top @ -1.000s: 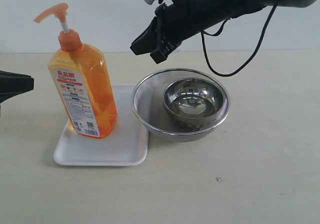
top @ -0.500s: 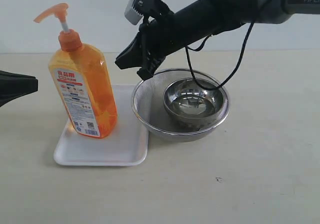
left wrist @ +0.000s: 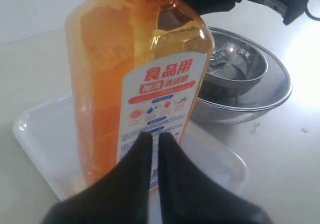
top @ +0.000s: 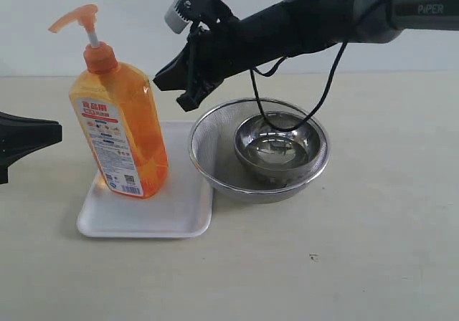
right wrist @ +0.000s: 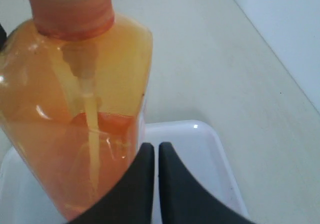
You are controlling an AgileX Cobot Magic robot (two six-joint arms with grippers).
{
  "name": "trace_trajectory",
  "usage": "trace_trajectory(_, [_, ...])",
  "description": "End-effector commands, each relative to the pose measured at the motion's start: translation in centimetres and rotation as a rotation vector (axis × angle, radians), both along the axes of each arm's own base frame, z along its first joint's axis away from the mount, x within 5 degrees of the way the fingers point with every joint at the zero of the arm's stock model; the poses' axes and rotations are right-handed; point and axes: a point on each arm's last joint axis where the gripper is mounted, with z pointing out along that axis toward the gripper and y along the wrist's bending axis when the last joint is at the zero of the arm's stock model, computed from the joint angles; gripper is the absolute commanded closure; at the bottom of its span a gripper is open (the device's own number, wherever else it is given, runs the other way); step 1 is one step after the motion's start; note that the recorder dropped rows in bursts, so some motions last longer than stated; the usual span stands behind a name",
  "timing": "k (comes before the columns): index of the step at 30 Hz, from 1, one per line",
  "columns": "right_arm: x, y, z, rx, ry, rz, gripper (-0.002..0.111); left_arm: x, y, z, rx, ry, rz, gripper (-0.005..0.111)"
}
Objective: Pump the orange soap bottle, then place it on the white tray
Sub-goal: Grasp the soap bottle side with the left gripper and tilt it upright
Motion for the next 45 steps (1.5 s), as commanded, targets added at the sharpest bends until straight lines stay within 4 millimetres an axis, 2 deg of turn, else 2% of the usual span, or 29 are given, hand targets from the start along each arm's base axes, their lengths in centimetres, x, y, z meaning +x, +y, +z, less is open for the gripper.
trace_trajectory(1, [0.5, 0.0, 0.1, 0.000, -0.029, -0.049, 0.108, 0.1, -0.2, -0.4, -0.042, -0.004, -0.021, 0.102])
trace_trajectory(7, [0.5, 0.0, 0.1, 0.010, -0.027, -0.047, 0.108, 0.1, -0.4, -0.1, -0.093, -0.036, -0.039, 0.102])
trace_trajectory(17, [-0.2, 0.5, 0.2, 0.021, -0.006, 0.011, 0.108, 1.0, -0.1, -1.7, -0.143, -0.038, -0.007, 0.102])
trace_trajectory(25, [-0.4, 0.6, 0.2, 0.025, 0.004, 0.035, 0.108, 2.2, -1.7, -2.3, -0.105, -0.070, -0.006, 0.102])
trace_trajectory(40, [-0.9, 0.6, 0.1, 0.015, 0.014, 0.083, 0.108, 3.2, -1.1, -2.9, -0.033, -0.026, 0.048, 0.102])
trace_trajectory(45, [-0.6, 0.5, 0.1, 0.006, 0.000, 0.057, 0.108, 3.5, -0.7, -2.9, -0.039, -0.020, 0.114, 0.102])
